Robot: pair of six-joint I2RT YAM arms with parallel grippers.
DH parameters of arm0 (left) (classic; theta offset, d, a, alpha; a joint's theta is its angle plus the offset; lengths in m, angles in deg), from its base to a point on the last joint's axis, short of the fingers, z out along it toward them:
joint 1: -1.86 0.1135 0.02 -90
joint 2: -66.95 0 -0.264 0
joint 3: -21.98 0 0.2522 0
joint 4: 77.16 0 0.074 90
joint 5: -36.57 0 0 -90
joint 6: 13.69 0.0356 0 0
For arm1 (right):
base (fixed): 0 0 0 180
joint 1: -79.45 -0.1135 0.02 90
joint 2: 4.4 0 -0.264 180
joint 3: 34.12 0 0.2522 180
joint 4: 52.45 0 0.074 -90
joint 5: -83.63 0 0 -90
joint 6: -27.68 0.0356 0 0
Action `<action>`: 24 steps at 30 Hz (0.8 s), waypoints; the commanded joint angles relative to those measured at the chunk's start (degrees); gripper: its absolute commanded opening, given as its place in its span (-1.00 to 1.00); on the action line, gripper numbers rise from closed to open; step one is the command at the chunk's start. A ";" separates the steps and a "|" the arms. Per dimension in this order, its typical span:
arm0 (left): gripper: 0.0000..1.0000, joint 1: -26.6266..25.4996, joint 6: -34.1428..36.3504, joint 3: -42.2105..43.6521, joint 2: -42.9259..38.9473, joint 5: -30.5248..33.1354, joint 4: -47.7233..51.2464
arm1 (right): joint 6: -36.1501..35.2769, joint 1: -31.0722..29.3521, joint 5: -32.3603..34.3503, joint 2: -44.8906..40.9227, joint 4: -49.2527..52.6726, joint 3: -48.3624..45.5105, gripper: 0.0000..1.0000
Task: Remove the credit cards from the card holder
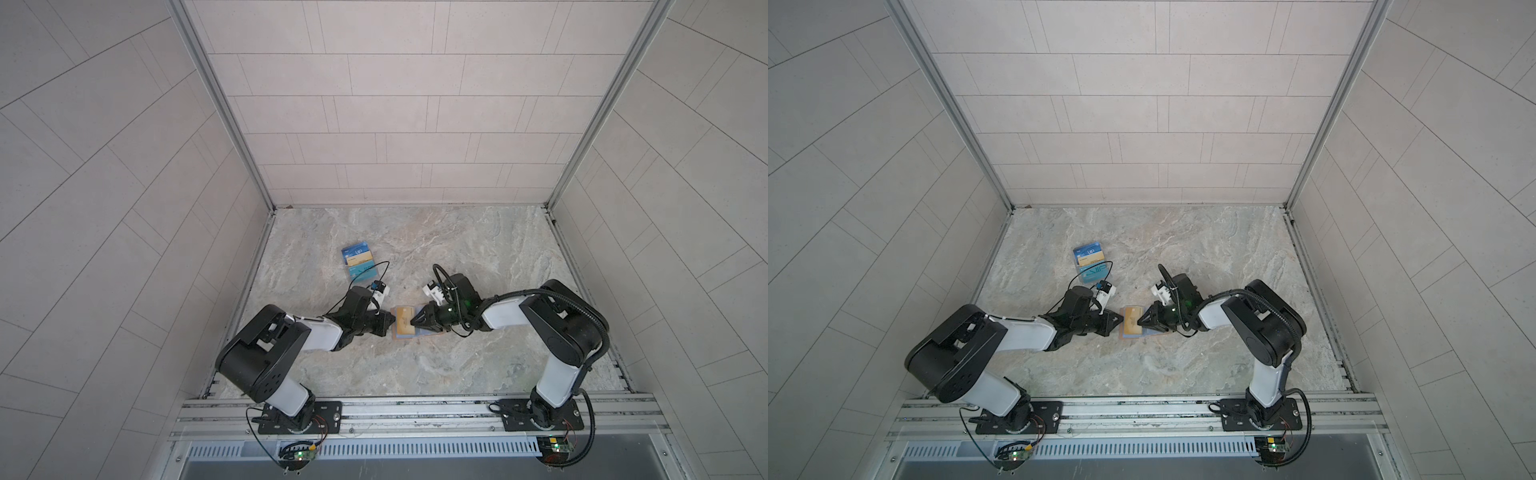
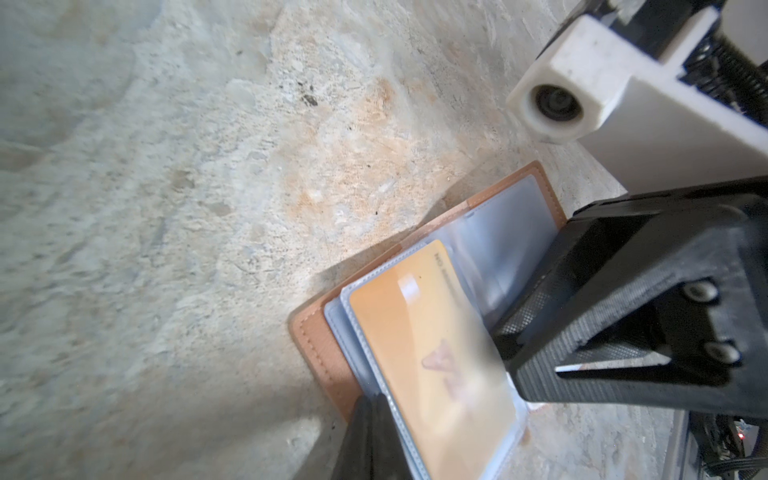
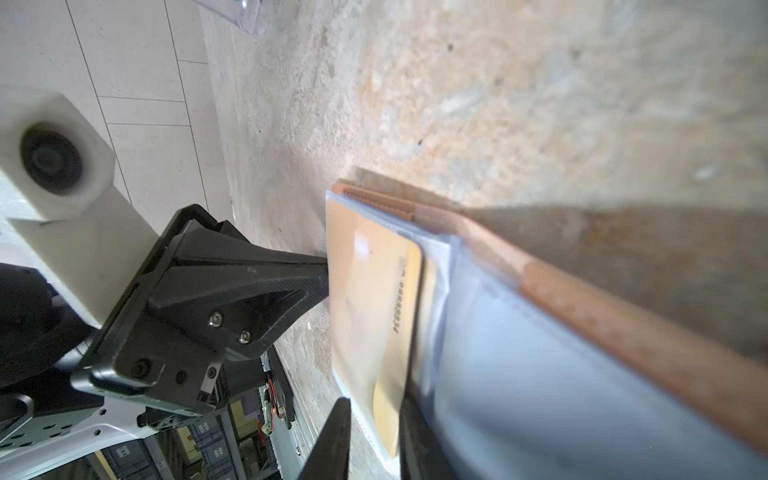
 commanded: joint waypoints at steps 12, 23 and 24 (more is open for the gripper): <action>-1.00 -0.46 0.50 0.94 0.78 -0.86 2.18 | 5.16 -0.18 -0.73 -2.22 -15.64 -1.96 -0.52; -1.00 -0.52 0.35 1.32 0.56 -0.62 2.01 | -0.70 -0.55 4.06 -4.68 -6.72 -1.52 -0.58; -1.00 -0.46 0.38 1.31 0.55 -0.68 2.07 | -3.08 -0.97 4.99 -5.17 -2.87 -0.54 -0.59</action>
